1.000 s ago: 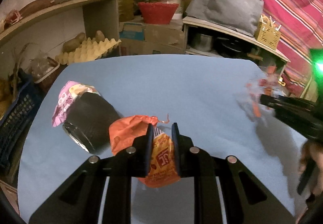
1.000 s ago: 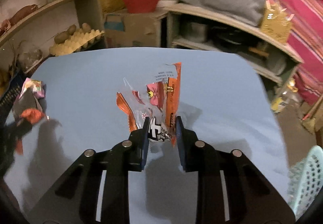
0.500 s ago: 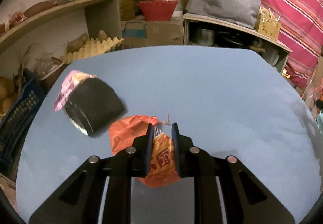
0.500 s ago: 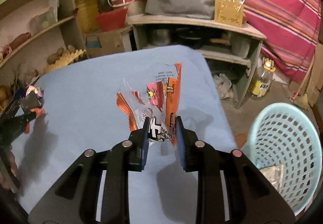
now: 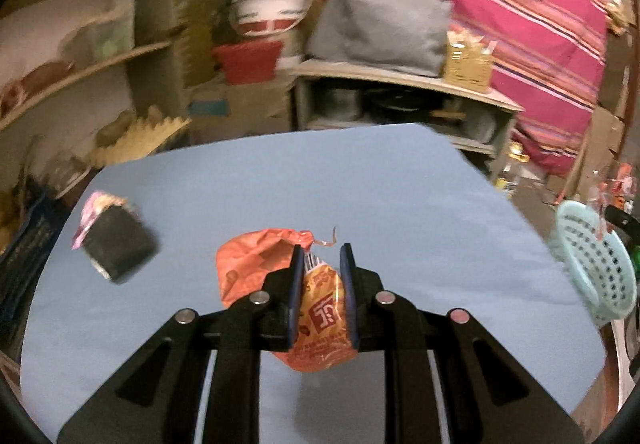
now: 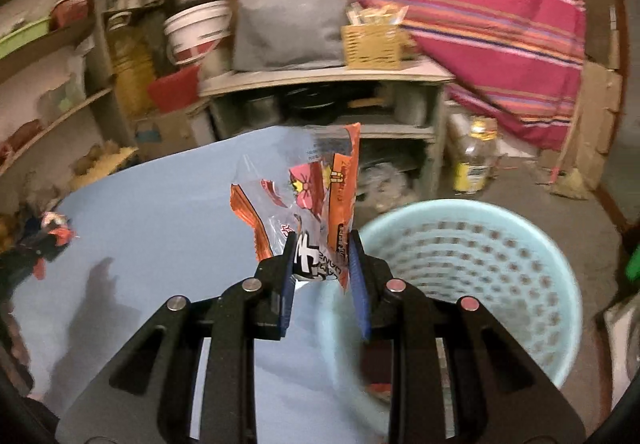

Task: Collect trash
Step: 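Carry the orange bag and clear wrapper over the basket and open both tools, then return both tools to the table toward the black ribbed cup, then grasp the black ribbed cup with the left tool while the right tool grasps the pink packet, then carry the black cup and pink packet over the basket with both tools, then open the right tool to drop the packet while the left tool lowers the cup into the basket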

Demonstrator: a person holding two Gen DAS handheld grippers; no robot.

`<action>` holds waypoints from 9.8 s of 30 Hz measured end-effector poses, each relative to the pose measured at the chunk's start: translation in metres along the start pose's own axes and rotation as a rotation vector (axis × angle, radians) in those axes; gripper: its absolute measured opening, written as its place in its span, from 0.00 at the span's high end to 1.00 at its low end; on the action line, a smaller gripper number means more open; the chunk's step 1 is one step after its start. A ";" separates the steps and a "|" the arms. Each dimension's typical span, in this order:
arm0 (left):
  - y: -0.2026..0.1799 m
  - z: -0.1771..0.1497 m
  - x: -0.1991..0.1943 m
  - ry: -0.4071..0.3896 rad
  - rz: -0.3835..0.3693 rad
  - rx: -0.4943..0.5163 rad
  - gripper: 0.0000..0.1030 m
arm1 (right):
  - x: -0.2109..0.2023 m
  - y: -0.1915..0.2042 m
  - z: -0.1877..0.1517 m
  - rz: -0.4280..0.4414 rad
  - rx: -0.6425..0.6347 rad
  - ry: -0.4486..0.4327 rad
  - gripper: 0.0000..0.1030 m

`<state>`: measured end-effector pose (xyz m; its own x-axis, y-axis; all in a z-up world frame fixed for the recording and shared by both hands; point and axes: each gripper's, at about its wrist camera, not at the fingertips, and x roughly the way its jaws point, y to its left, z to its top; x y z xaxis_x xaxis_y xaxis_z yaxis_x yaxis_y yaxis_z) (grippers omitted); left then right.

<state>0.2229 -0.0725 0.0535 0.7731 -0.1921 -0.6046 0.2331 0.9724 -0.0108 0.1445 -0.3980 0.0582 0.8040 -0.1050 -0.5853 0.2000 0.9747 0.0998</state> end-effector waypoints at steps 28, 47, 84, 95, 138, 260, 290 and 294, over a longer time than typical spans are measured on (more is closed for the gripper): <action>-0.263 0.027 0.009 -0.053 -0.238 0.164 0.82 | -0.010 -0.121 -0.022 -0.147 0.095 0.090 0.38; -0.341 0.007 0.059 0.003 -0.304 0.266 0.82 | -0.034 -0.164 -0.024 -0.215 0.242 0.027 0.04; -0.050 0.009 0.044 -0.055 0.054 0.113 0.11 | 0.005 -0.042 0.002 -0.170 0.176 -0.051 0.04; 0.110 0.014 0.056 0.021 0.252 -0.140 0.11 | 0.058 0.055 -0.002 -0.110 0.032 0.024 0.04; 0.231 -0.015 0.114 0.232 0.411 -0.454 0.05 | 0.122 0.243 -0.015 0.087 -0.204 0.114 0.04; -0.186 0.019 -0.011 -0.170 -0.113 0.126 0.27 | 0.000 -0.072 -0.011 -0.119 -0.039 0.040 0.82; -0.277 0.016 0.032 -0.088 -0.217 0.193 0.26 | 0.011 -0.128 -0.025 -0.161 0.056 0.053 0.09; -0.290 0.013 0.040 -0.071 -0.237 0.214 0.26 | 0.005 -0.137 -0.026 -0.206 0.068 0.036 0.06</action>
<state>0.1934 -0.3641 0.0429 0.7198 -0.4258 -0.5483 0.5244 0.8511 0.0274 0.1069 -0.5265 0.0208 0.7221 -0.2926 -0.6269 0.3967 0.9175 0.0286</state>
